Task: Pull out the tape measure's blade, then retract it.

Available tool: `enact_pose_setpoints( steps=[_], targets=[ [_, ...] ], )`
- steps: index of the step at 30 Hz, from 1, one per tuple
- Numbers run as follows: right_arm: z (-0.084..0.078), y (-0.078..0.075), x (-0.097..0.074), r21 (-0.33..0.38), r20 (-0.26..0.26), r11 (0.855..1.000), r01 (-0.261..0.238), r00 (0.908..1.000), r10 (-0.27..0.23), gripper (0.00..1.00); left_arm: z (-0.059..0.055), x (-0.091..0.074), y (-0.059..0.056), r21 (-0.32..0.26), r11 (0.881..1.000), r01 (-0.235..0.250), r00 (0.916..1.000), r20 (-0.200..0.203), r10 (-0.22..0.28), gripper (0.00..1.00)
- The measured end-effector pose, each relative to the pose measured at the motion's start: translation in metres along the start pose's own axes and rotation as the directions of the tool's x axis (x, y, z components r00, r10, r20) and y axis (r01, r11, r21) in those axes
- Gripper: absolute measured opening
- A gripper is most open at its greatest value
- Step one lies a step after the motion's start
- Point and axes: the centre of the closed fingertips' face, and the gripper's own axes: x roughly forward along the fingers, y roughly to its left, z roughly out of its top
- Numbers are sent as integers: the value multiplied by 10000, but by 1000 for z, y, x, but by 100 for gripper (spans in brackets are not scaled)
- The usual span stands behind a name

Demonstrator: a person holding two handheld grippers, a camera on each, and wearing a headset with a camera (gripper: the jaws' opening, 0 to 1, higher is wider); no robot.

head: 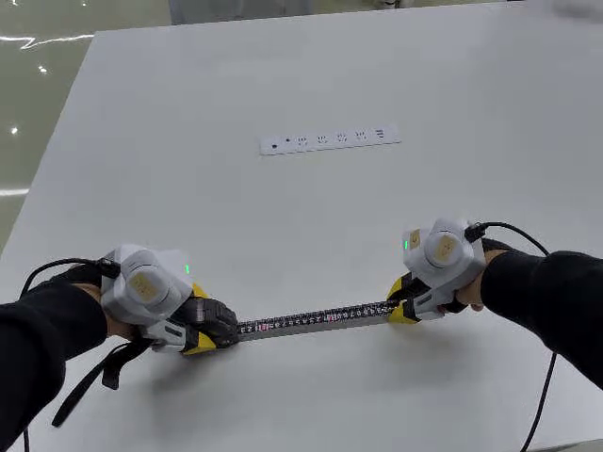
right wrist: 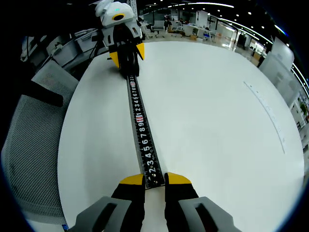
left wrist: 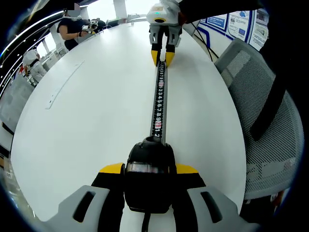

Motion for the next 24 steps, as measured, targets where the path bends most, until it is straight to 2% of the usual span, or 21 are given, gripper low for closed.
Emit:
enact_pose_setpoints(
  steps=[4,6,14,24],
  targets=[
    [1,2,0,-524,-55,9986,48,10000,-51,11,0,-1,1,32,10000,-12,9999,124,12,32],
    [1,1,-1,-285,-25,9996,25,10000,-26,11,1,-1,0,156,9999,-30,9998,190,27,33],
    [1,1,0,-517,-186,9986,-82,9998,73,12,1,-1,1,45,9999,-93,9995,302,92,33],
    [1,3,0,-970,-255,9953,39,9997,-64,12,3,-2,0,-269,9996,-88,9991,404,99,34]
  ],
)
